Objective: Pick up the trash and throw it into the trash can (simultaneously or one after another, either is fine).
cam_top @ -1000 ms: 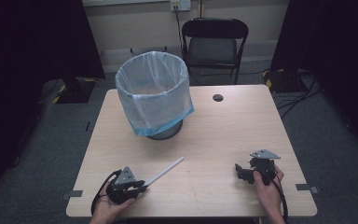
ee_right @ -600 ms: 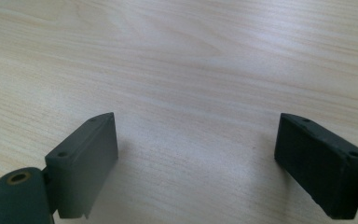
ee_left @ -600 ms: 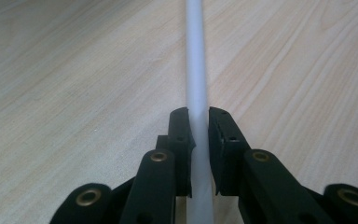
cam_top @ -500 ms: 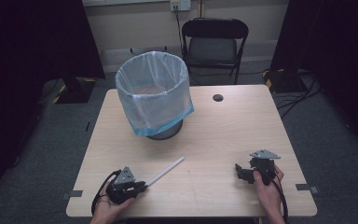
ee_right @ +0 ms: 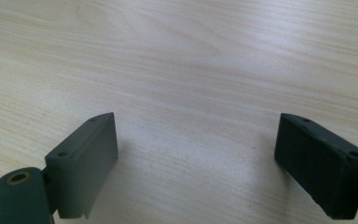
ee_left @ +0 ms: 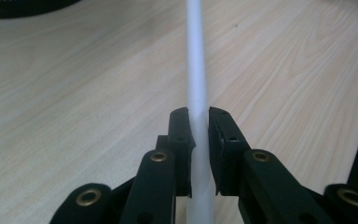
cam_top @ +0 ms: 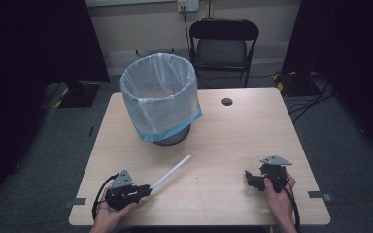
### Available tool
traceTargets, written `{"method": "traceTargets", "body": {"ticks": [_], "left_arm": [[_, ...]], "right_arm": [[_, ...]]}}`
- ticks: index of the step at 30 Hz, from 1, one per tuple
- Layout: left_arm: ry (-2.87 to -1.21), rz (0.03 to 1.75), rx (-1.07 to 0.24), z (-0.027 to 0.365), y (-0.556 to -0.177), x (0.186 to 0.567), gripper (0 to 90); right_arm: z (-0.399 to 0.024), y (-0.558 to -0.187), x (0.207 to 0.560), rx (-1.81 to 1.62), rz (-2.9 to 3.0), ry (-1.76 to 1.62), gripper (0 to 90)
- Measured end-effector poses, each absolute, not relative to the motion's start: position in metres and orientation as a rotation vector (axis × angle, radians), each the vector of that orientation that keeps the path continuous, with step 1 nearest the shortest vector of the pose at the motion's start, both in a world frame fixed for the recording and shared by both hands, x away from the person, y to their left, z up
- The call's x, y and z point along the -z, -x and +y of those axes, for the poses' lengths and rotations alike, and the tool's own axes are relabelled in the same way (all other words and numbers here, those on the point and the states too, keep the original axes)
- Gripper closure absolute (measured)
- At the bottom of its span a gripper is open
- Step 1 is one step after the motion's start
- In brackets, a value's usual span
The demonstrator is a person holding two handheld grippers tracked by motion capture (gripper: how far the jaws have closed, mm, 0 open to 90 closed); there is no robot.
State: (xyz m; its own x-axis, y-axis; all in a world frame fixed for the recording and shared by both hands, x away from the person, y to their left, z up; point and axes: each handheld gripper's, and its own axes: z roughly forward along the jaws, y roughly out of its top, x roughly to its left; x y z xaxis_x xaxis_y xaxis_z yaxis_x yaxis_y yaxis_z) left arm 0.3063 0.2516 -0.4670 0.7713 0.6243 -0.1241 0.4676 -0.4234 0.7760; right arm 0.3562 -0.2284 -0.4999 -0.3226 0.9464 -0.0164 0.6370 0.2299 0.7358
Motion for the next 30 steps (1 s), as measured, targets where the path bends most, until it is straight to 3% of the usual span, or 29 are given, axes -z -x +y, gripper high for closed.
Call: {"method": "traceTargets", "body": {"ticks": [30], "left_arm": [[-1.912, 0.664, -0.317, 0.238, -0.309, 0.386, 80.1]], "right_arm": [[-0.228, -0.356, 0.500, -0.882, 2.044, -1.451, 12.4]]}}
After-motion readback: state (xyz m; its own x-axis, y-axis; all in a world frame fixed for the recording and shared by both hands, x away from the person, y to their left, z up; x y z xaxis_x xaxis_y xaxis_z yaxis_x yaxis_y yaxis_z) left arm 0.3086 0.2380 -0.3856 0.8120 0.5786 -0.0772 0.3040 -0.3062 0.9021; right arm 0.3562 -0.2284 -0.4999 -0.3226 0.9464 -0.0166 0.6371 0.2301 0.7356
